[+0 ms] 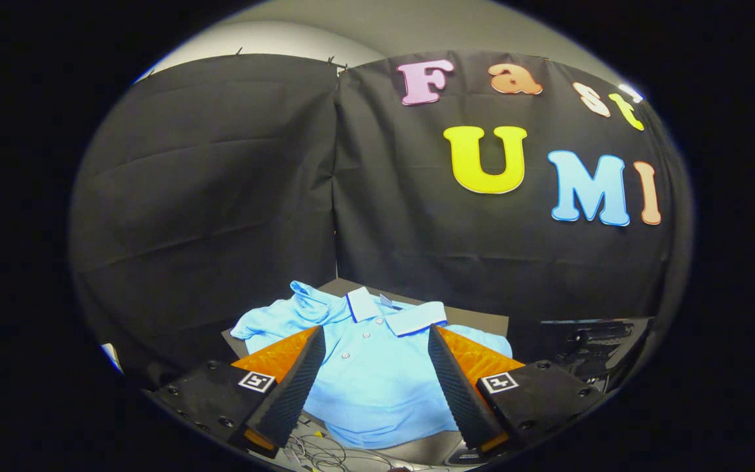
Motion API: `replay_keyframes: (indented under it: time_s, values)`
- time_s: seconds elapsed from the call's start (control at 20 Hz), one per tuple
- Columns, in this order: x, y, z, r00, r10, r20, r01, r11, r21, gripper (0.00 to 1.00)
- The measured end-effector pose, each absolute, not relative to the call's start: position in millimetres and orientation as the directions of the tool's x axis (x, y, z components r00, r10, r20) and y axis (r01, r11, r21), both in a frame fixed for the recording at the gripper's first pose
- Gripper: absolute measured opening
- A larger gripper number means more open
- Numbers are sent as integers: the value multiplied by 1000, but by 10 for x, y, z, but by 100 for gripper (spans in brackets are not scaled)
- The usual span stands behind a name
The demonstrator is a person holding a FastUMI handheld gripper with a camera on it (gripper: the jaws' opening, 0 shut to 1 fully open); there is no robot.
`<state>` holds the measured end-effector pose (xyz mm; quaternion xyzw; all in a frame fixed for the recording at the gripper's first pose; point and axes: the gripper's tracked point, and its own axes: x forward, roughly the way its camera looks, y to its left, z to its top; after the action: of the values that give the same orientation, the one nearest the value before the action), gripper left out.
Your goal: Put the clothes into the washing machine and then close the washing machine lid.
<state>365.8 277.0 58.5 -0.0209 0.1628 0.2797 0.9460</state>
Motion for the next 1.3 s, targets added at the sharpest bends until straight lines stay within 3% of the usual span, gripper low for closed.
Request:
replay_keyframes:
  time_s: [0.85, 1.3]
  values:
    - [4265, 3308, -162, 606, 479, -635, -552, 828, 97, 96]
    - [4224, 3342, -424, 557, 431, -710, -582, 813, 36, 96]
